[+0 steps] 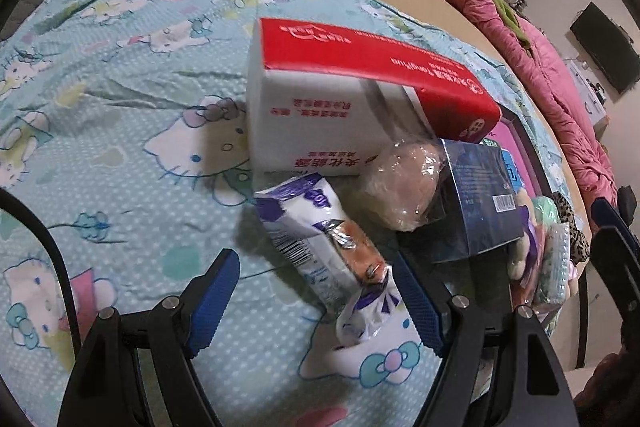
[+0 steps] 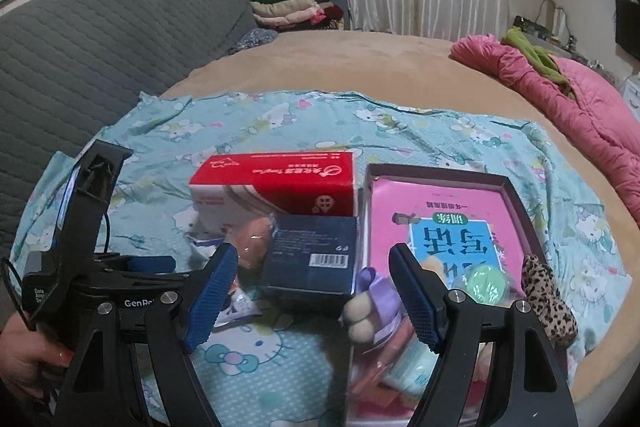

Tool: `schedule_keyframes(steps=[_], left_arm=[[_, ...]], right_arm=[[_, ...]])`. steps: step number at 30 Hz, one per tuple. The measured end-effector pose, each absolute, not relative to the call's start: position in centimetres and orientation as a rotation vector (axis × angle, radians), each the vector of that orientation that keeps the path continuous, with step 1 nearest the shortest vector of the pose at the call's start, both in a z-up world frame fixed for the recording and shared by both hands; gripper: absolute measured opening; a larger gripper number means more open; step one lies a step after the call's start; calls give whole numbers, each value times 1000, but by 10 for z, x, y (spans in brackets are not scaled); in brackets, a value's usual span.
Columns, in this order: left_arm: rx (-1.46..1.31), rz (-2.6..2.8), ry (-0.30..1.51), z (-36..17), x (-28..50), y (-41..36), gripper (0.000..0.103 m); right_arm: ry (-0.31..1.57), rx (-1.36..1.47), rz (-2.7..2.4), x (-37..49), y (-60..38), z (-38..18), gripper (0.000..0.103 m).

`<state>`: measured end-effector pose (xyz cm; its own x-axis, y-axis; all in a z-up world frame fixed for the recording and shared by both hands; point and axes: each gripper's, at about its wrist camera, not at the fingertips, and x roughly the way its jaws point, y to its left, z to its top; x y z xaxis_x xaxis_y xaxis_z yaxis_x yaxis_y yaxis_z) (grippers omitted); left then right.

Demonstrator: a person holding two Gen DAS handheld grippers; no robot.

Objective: Organize soft objects
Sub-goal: 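Grasp the white snack packet with the left tool while the right tool grasps the bread bag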

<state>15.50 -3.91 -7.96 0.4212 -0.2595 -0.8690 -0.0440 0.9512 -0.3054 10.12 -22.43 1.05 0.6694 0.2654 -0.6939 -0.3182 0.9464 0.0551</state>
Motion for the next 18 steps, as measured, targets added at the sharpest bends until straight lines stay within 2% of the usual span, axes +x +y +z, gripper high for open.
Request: schedule_keyframes(steps=[13, 15, 16, 18], left_arm=[[-298, -87, 1147, -101, 172, -55, 77], [-291, -67, 1148, -103, 174, -54, 71], [-290, -58, 1148, -104, 174, -53, 64], [-308, -62, 1148, -106, 175, -47, 61]], right_arm=[[806, -164, 387, 125, -211, 1, 79], [802, -203, 402, 127, -204, 0, 79], [802, -219, 411, 128, -201, 0, 79], [800, -254, 431, 131, -193, -2, 79]])
